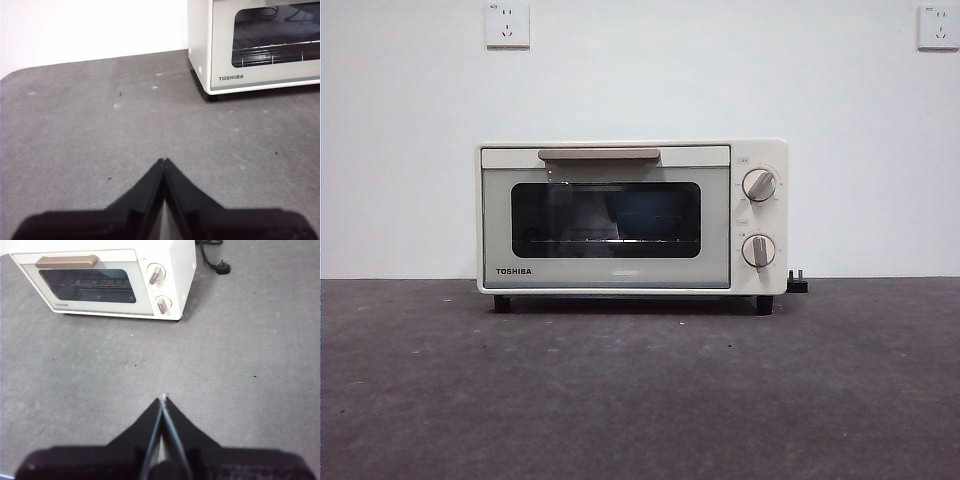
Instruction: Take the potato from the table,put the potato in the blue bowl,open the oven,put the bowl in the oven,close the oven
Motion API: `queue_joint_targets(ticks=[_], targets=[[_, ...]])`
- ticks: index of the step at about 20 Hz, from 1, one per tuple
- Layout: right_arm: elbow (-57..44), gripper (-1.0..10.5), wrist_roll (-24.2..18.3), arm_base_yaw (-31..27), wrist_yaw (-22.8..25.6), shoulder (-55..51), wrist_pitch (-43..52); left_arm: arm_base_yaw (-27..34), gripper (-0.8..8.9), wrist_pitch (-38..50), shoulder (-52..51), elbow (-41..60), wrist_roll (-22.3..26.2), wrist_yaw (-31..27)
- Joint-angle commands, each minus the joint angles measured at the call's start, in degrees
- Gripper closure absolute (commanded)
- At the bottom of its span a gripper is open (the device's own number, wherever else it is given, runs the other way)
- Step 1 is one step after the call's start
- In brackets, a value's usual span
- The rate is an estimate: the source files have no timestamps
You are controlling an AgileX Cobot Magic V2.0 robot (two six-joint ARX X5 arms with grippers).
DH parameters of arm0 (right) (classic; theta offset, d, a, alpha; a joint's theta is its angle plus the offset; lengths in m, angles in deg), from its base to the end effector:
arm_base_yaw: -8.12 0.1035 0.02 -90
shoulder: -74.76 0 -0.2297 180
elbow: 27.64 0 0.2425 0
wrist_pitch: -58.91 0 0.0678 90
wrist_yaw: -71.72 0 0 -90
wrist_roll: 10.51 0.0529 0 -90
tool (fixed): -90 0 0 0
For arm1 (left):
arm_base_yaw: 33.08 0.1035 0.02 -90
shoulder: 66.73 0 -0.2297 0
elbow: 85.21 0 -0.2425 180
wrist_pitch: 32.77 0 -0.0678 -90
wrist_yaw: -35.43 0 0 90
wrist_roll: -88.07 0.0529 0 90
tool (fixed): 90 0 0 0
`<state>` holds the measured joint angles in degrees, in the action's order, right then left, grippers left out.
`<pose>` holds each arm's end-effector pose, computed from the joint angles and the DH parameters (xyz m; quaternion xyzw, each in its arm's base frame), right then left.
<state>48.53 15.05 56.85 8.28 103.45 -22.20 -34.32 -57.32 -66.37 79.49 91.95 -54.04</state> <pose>0.0694 0.0432 0.3287 0.0355 0.2641 0.1288 0.9552 0.1436 -0.0036 0.1473 0.0342 0.0832 -0.0182 0.9958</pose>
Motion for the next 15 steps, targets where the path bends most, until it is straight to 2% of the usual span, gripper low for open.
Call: queue_joint_targets(ticks=[1, 12, 15], targets=[[-0.3, 9.5, 0.3, 0.0, 0.1, 0.0, 0.3, 0.2, 8.18, 0.7, 0.0, 0.5, -0.5, -0.1], [-0.3, 9.5, 0.2, -1.1, 1.0, -0.3, 0.4, 0.2, 8.17, 0.7, 0.6, 0.5, -0.5, -0.1], [-3.4, 9.5, -12.7, -8.7, -0.5, -1.2, 4.2, 0.2, 8.18, 0.7, 0.6, 0.5, -0.5, -0.1]])
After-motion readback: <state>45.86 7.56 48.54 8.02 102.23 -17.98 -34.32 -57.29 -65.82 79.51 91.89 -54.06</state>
